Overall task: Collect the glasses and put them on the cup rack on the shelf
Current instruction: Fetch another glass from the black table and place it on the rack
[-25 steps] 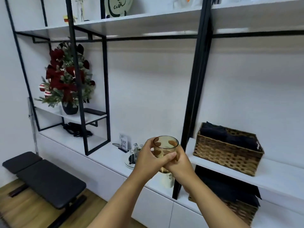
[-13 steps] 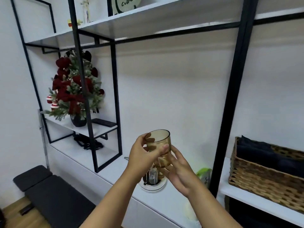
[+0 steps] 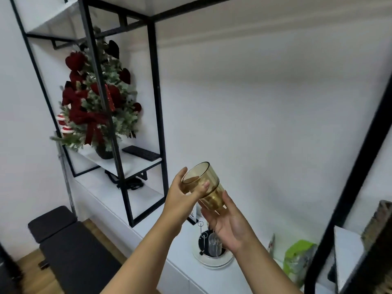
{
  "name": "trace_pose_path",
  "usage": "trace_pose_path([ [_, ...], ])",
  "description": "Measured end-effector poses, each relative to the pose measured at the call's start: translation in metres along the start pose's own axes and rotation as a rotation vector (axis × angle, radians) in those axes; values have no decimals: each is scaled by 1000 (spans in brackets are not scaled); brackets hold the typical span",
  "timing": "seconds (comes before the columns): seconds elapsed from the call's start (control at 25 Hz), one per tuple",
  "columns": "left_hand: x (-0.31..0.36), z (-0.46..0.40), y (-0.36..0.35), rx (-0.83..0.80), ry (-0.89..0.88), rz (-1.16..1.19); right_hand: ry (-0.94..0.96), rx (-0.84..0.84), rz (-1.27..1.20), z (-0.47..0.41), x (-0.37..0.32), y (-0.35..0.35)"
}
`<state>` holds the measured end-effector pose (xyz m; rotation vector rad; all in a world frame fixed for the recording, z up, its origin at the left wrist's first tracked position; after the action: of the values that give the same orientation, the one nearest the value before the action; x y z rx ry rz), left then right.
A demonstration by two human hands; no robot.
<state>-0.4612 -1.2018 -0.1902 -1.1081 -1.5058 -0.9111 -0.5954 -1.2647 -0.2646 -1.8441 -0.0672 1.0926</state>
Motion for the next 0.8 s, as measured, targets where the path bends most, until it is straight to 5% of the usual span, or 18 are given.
trace_pose_path([
  [0.24,-45,-86,39,-134,43,-26,81,125,253,-76,-19,32],
  [0.48,-124,-159,74,-344,11,-193,85,437,683,-135,-8,78],
  [0.8,-252,-198,98,-541,-5,-511,-104,643,1196,-183,37,125],
])
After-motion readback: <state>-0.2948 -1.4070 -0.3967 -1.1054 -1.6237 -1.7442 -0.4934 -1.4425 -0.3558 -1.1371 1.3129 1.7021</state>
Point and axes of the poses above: each hand's wrist, its own z-axis away from the middle knuckle, its own y-axis out of the back of the hand, x = y × z, the point moved 7 cm from there along -z, towards the middle knuckle, and after that the axes turned 10 degrees about -x, right-handed, at the moved point
